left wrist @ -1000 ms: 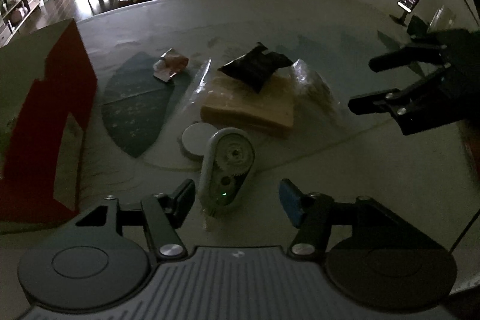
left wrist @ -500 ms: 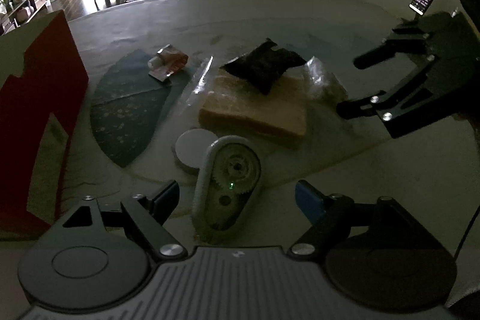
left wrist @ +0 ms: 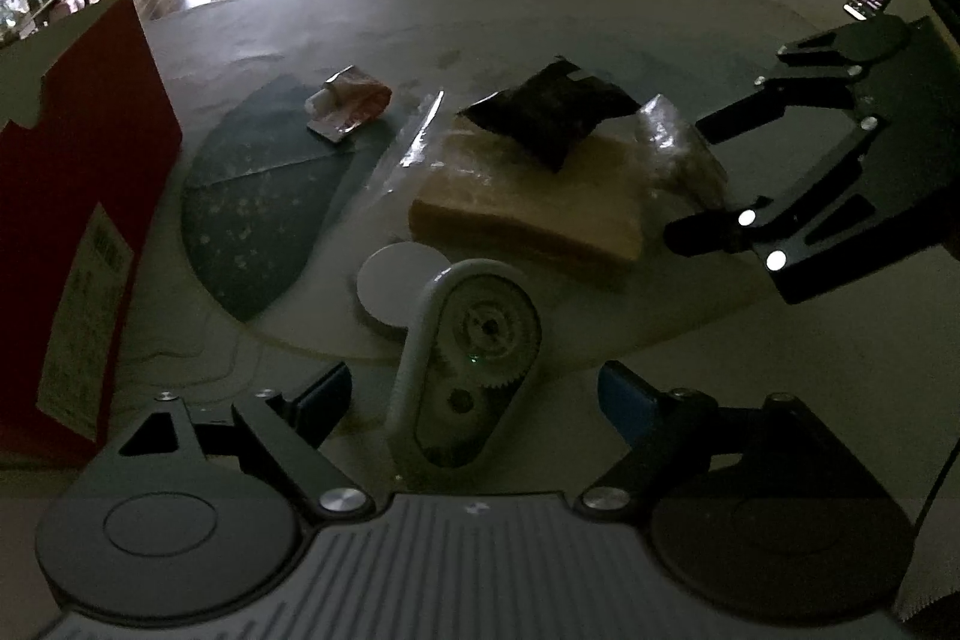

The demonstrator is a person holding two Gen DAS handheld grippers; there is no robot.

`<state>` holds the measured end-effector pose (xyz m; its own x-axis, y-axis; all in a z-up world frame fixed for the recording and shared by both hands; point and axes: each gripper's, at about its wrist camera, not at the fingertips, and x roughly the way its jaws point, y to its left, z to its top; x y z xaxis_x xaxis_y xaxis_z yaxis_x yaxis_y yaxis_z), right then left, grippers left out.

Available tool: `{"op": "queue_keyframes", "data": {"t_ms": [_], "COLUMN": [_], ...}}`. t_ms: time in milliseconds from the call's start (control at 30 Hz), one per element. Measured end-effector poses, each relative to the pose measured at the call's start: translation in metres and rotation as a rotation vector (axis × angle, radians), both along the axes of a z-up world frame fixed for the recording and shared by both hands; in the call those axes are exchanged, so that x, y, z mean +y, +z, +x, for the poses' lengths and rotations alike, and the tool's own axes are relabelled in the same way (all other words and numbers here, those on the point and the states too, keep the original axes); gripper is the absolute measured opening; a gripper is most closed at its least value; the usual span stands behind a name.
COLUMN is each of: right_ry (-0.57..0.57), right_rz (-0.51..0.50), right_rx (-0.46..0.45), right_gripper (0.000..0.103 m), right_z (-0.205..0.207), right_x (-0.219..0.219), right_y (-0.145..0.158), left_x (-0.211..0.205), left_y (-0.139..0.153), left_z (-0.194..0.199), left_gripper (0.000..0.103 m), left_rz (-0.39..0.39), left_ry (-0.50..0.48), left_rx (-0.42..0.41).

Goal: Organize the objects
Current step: 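Grasp white tape roller with left tool while right tool grasps cotton swab bag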

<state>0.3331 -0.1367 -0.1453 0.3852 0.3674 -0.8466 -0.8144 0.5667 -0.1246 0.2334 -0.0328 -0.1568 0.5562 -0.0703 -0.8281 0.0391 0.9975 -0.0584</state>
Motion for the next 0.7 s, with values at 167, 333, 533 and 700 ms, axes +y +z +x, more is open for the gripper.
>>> {"op": "queue_keyframes", "data": {"t_ms": [167, 333, 533, 700], "right_ry": [-0.021, -0.049, -0.100, -0.164], "right_rz": [-0.009, -0.007, -0.004, 0.019], "right_rx": [-0.001, 0.001, 0.021, 0.053], "right_gripper": [0.050, 0.040, 0.034, 0.031], "right_z": [-0.005, -0.010, -0.020, -0.030], "right_x": [0.001, 0.000, -0.001, -0.003], "right_y": [0.000, 0.002, 0.007, 0.012], "left_x": [-0.003, -0.009, -0.014, -0.010], "left_y": [0.001, 0.003, 0.004, 0.004], "left_z": [-0.002, -0.004, -0.007, -0.006], "left_gripper": [0.090, 0.089, 0.076, 0.051], "left_rz": [0.039, 0.079, 0.107, 0.091], "left_ry": [0.010, -0.023, -0.050, -0.046], "left_rx": [-0.035, -0.062, -0.066, -0.047]}}
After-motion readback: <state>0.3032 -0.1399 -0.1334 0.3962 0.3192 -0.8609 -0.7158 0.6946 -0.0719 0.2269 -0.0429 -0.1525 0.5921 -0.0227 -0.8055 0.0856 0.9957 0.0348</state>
